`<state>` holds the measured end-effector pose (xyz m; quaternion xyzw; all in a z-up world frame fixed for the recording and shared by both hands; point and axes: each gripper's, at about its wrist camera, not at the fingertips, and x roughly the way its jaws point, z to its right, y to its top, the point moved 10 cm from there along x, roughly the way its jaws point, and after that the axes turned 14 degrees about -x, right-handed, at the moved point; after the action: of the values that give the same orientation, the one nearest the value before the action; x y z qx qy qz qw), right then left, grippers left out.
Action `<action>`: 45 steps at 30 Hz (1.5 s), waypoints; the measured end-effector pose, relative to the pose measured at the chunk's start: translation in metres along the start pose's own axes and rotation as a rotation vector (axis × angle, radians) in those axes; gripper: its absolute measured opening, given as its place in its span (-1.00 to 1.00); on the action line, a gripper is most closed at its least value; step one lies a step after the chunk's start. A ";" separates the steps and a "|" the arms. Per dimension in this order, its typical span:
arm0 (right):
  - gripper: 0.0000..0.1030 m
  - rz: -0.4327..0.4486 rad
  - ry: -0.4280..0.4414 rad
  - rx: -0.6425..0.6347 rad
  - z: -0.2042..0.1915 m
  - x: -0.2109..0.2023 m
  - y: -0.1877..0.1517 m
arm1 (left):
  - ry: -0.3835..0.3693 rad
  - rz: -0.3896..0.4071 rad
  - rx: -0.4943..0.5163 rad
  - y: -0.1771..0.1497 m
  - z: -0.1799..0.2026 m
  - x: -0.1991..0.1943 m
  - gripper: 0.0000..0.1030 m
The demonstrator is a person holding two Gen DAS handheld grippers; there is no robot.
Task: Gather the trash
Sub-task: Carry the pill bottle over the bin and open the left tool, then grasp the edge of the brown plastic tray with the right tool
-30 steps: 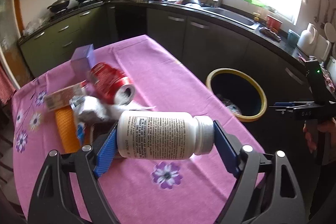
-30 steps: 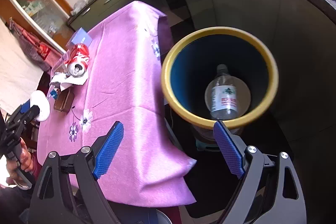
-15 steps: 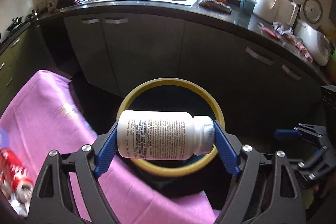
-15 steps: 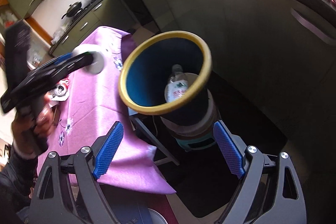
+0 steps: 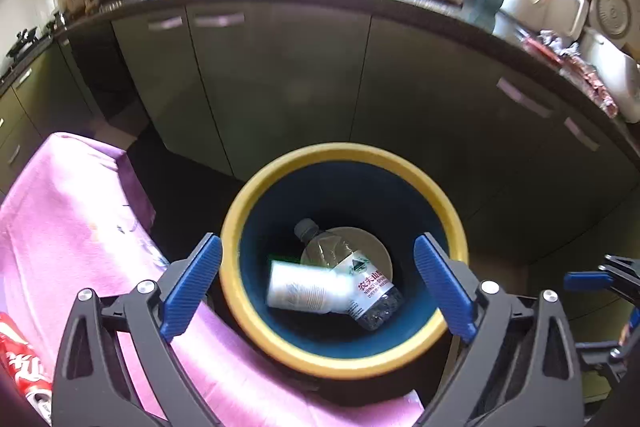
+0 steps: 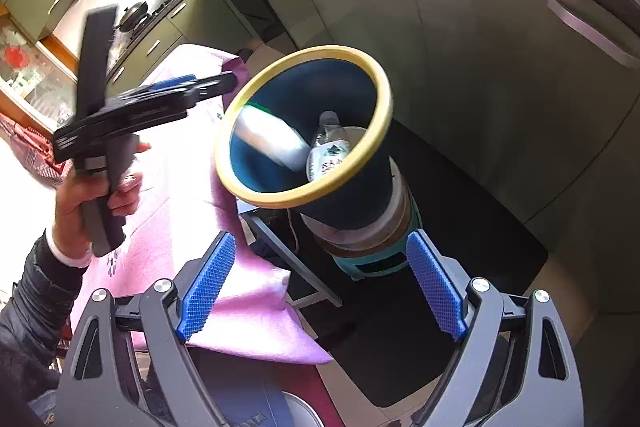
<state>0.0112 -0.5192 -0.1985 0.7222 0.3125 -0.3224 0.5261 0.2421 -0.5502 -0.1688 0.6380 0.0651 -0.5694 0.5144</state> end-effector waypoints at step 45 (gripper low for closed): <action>-0.41 -0.158 0.233 -0.526 -0.385 0.186 0.047 | 0.353 0.454 -0.498 -0.165 -0.364 -0.269 0.87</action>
<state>0.2120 -0.1401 -0.2284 0.5666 0.4988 -0.1851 0.6292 0.2793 -0.0730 -0.1158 0.5799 0.1463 -0.2888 0.7476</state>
